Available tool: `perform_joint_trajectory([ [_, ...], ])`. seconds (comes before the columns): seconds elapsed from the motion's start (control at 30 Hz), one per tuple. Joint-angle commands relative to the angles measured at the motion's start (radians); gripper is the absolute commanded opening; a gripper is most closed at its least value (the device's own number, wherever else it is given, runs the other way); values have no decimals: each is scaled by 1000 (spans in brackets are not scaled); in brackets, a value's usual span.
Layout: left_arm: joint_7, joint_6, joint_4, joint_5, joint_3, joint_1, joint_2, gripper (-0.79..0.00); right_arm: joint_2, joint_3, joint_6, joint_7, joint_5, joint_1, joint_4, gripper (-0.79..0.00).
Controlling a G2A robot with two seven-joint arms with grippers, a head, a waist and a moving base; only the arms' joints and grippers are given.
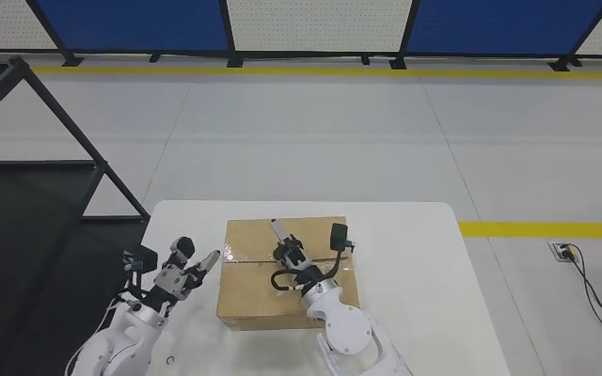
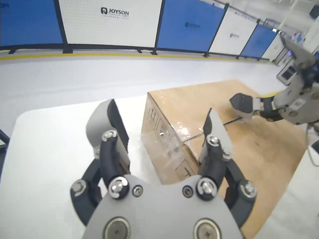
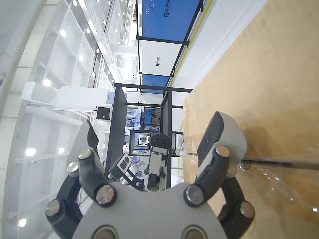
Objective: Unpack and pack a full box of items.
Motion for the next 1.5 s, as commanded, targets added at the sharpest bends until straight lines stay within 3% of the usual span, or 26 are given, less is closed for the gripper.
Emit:
perform_joint_trajectory([
  [0.0, -5, -17, 10, -97, -23, 7, 1, -785, 0, 0, -1, 0, 0, 0, 1, 0],
  [0.07, -31, -3, 21, -184, -37, 10, 1, -785, 0, -1, -1, 0, 3, 1, 4, 0],
  [0.2, -223, 30, 46, -302, -38, -21, 8, -785, 0, -3, -3, 0, 7, 4, 9, 0],
  [0.33, -326, 1, 77, -366, -10, -65, 11, -785, 1, -3, -5, -1, 9, 5, 12, 0],
  [0.7, -521, 4, 210, -450, 81, -179, 15, -785, 7, 10, -7, -4, 10, -13, -8, 0],
  [1.1, -494, -5, 272, -471, 85, -188, 23, -785, 6, -14, 16, 35, 10, 20, 7, 0],
  [1.47, -331, -35, 233, -545, -49, -88, 40, -785, -27, -145, 84, 121, 59, 153, 114, 0],
])
